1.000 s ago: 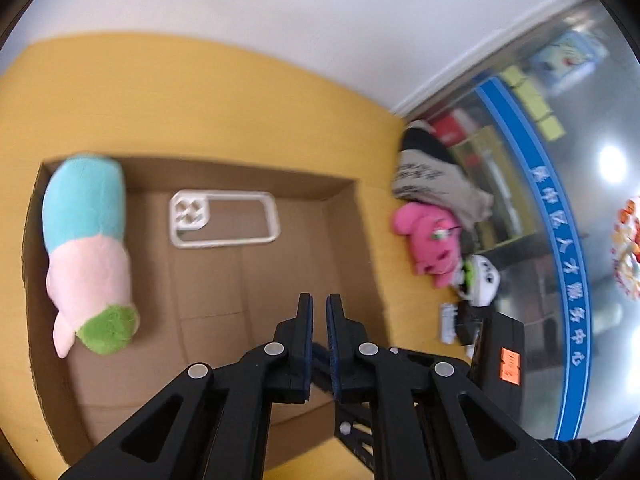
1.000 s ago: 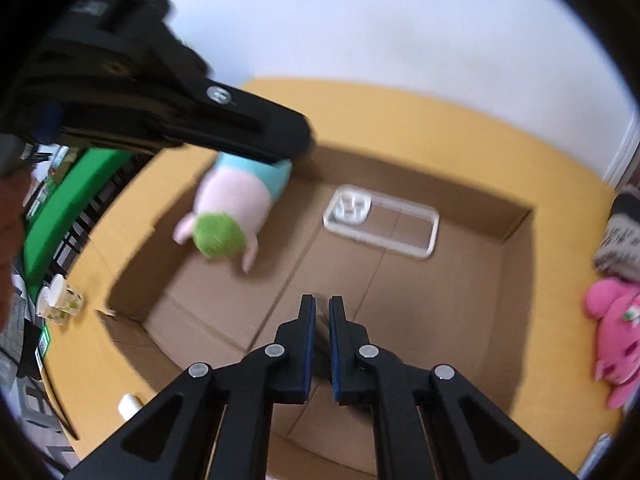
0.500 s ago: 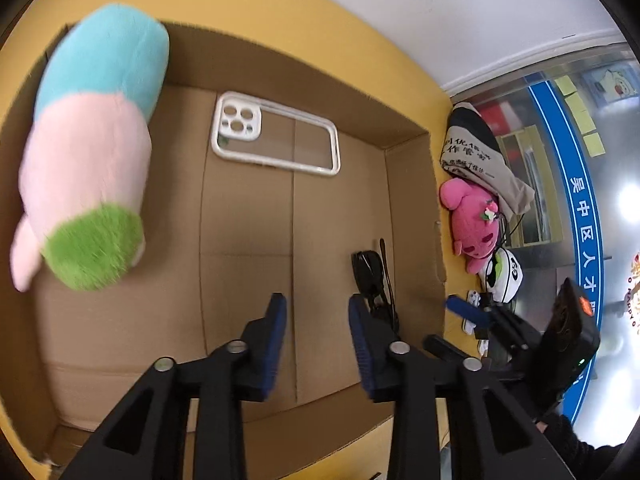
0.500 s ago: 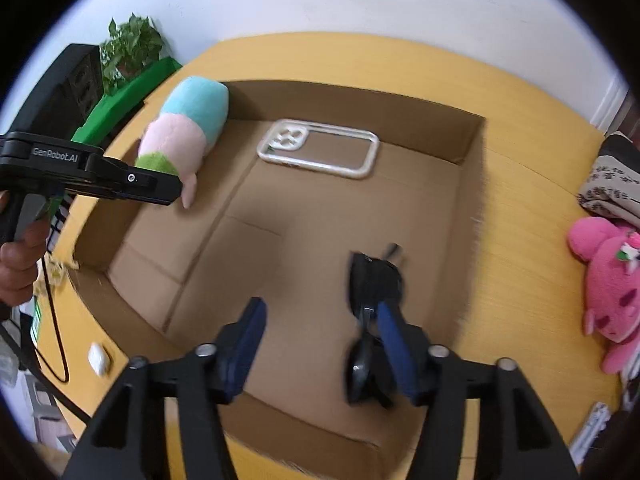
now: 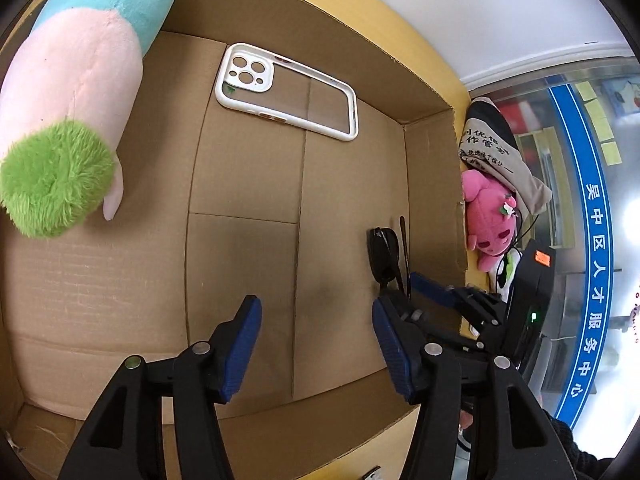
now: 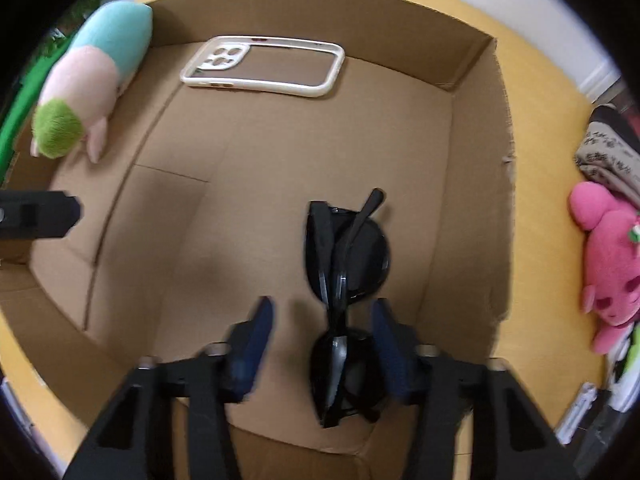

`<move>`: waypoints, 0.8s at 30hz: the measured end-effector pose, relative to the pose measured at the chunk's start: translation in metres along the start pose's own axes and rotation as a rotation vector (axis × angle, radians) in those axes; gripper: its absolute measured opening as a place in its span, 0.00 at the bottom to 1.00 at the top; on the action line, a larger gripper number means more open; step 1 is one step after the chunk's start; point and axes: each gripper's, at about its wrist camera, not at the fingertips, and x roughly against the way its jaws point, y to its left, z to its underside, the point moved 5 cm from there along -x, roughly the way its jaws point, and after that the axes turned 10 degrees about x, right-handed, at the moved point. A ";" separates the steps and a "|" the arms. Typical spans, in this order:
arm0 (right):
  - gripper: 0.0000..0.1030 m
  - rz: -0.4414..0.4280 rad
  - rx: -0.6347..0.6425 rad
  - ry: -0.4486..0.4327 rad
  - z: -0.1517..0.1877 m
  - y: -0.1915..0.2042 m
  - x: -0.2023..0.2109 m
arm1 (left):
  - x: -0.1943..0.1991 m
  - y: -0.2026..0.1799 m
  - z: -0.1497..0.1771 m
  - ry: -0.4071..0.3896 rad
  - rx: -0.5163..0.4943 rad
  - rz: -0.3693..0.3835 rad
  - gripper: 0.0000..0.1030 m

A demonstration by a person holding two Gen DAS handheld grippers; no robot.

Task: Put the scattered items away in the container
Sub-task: 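Lower the sunglasses into the box and open the right gripper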

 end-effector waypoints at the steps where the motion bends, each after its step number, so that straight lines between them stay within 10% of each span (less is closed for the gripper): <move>1: 0.07 -0.045 -0.033 0.011 0.002 -0.001 -0.003 | 0.000 0.000 0.000 0.000 -0.002 0.003 0.60; 13: 0.07 -0.292 -0.215 -0.182 -0.040 0.005 0.052 | 0.012 0.012 -0.004 -0.030 0.011 0.016 0.60; 24: 0.07 -0.425 -0.282 -0.126 -0.103 0.053 -0.005 | 0.039 0.043 -0.014 -0.079 0.030 -0.029 0.60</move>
